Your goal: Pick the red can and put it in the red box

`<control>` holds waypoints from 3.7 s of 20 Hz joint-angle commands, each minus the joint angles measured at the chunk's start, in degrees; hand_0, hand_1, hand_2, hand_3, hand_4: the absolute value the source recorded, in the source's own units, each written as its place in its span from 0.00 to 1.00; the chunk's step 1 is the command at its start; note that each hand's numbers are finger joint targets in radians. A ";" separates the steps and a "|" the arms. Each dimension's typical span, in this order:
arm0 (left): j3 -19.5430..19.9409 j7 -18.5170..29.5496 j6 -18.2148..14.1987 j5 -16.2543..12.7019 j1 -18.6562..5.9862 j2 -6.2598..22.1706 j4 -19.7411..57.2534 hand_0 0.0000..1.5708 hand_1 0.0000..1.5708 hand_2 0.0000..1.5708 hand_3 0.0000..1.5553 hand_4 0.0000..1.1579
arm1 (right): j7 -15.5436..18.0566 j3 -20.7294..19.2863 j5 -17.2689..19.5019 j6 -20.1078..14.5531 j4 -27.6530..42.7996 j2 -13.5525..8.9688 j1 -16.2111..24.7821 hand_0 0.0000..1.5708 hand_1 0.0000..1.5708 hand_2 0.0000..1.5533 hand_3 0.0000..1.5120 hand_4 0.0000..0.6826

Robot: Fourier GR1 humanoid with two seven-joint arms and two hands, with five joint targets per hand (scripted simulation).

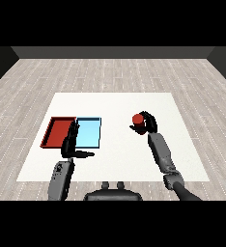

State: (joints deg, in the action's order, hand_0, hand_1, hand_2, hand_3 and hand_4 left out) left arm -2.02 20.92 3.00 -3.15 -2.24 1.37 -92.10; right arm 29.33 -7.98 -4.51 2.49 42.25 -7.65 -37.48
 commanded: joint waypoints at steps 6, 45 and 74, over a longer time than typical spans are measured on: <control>-7.43 -6.02 -5.05 0.74 -1.46 -1.34 0.34 0.00 0.00 0.00 0.00 0.00 | -10.40 7.13 0.13 -7.52 24.06 7.32 9.51 0.92 0.92 0.92 0.92 0.96; -25.76 0.54 -17.58 -14.58 -14.98 -1.36 22.71 0.00 0.00 0.00 0.00 0.00 | -8.37 40.65 -16.32 -34.40 29.34 7.64 8.68 0.95 0.95 0.93 0.91 0.91; -25.77 -3.14 -39.67 -13.41 -20.36 -1.30 24.85 1.00 1.00 0.96 0.90 0.88 | -11.70 42.91 -15.77 -34.96 30.91 7.38 7.99 0.92 0.92 0.93 0.91 0.90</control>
State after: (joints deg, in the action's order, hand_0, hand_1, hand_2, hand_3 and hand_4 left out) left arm -30.30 17.95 -34.24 -17.30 -21.39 1.07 -67.06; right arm 19.89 35.96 -21.79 -33.59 71.39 -0.77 -31.17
